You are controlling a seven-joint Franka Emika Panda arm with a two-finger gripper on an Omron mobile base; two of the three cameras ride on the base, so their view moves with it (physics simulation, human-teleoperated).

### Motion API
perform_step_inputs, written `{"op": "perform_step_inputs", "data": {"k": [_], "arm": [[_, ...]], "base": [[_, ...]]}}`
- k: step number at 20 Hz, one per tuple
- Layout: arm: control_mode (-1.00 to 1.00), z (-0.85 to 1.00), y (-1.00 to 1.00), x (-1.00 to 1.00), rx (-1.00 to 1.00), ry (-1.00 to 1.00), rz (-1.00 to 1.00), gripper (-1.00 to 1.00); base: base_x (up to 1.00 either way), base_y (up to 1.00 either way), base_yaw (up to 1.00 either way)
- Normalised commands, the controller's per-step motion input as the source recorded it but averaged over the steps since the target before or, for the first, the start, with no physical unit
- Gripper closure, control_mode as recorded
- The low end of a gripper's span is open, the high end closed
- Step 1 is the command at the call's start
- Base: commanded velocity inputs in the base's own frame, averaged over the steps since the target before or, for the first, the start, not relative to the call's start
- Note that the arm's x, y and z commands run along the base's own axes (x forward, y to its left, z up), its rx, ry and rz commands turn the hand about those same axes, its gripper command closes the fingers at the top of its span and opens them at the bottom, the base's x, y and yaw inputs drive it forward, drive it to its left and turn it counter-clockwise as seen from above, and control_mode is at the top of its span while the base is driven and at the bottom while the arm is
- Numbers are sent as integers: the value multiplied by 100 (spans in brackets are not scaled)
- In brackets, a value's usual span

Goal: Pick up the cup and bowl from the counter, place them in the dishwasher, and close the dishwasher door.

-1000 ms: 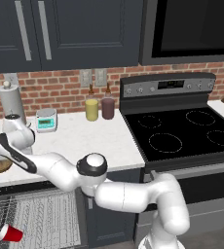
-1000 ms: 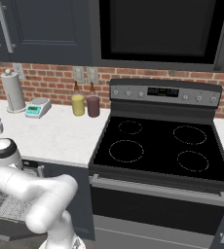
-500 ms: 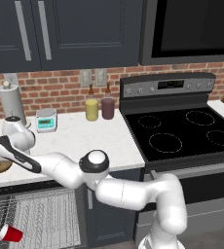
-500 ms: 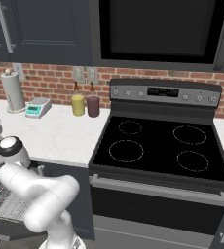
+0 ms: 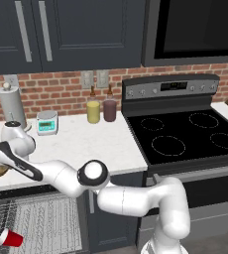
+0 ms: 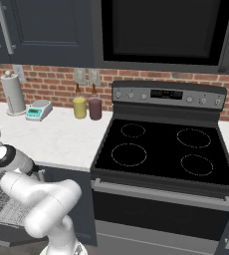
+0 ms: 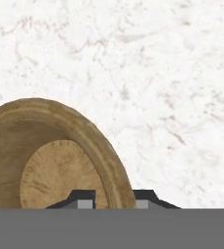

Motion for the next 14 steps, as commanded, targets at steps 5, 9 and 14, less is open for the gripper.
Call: {"op": "perform_step_inputs", "data": {"k": [5, 9, 14], "arm": [[-100, 0, -13, -19, 0, 1, -3, 100], [-100, -7, -41, -78, 0, 0, -23, 100], [-100, -3, -31, -100, 0, 0, -38, 100]], "base": [[0, 0, 0], [0, 0, 0], [0, 0, 0]]}}
